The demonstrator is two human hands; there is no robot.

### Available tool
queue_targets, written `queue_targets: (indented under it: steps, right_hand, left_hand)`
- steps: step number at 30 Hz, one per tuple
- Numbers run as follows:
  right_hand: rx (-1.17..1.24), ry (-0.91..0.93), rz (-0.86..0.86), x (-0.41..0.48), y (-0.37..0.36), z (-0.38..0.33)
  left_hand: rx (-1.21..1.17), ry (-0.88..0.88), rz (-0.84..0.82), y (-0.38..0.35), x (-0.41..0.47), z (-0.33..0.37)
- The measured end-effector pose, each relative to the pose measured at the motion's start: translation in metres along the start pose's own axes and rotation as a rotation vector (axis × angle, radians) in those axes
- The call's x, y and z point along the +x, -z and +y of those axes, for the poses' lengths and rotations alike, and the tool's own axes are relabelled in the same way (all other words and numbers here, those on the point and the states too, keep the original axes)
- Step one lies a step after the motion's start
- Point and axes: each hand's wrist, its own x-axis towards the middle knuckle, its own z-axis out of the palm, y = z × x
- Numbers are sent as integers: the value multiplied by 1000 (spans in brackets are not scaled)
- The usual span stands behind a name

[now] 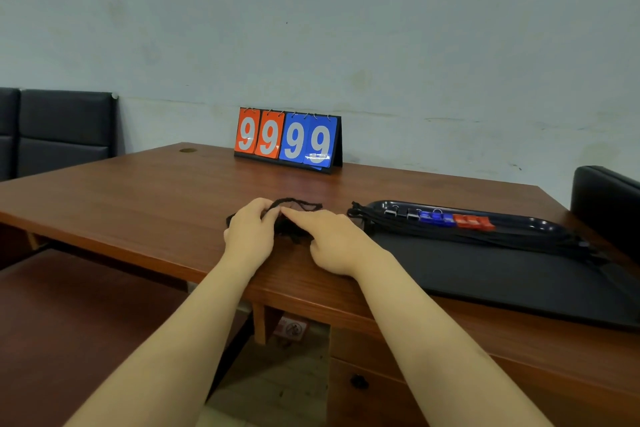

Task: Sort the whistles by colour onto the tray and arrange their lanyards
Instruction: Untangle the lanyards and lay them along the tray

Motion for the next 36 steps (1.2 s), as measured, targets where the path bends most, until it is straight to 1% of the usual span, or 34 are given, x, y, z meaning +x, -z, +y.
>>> queue_targets:
  steps: [4, 6, 9, 11, 12, 14, 15, 17, 18, 20, 21, 23, 25, 27, 29, 31, 33, 36]
  right_hand:
    - [-12, -11, -8, 1, -1, 1]
    - [-5, -9, 32, 3, -3, 3]
    - [100, -73, 208, 5, -6, 8]
    - [208, -126, 345, 4, -5, 11]
    - [276, -144, 404, 3, -4, 13]
    - [431, -153, 493, 0, -1, 14]
    - [495, -148, 522, -1, 1, 13]
    - [592, -134, 566, -2, 4, 12]
    - [637, -128, 586, -3, 5, 12]
    - [720, -134, 618, -3, 6, 11]
    - [753, -148, 637, -3, 6, 12]
    - [795, -185, 688, -3, 6, 14]
    - [781, -226, 747, -3, 7, 15]
    - [772, -282, 830, -2, 9, 17]
    - [842, -355, 952, -2, 11, 19]
    - [928, -432, 1076, -2, 14, 21]
    - [993, -475, 1160, -3, 16, 23]
    - [1008, -471, 1228, -4, 19, 25]
  left_hand:
    - [-28, 13, -22, 0, 0, 0]
    - [-53, 74, 36, 1, 0, 3]
    - [-61, 260, 222, 4, -2, 10]
    - [-14, 273, 267, 5, -3, 15]
    - [32, 232, 261, 5, -3, 15]
    - [113, 82, 203, 5, -6, 16]
    - [147, -27, 148, 5, -8, 15]
    - [237, -255, -13, 3, -13, 15]
    - [292, -332, -99, 1, -15, 15]
    - [399, -396, -224, -5, -14, 14]
    - [436, -397, -246, -6, -12, 15]
    - [471, -367, -206, -8, -10, 16]
    - [523, -310, -92, -10, -8, 16]
    - [622, -215, 33, -9, -9, 15]
    - [697, -97, 123, -8, -11, 16]
    - [741, -3, 163, -8, -12, 17]
    - [776, 47, 168, -8, -13, 16]
    - [737, 37, 184, -9, -11, 11]
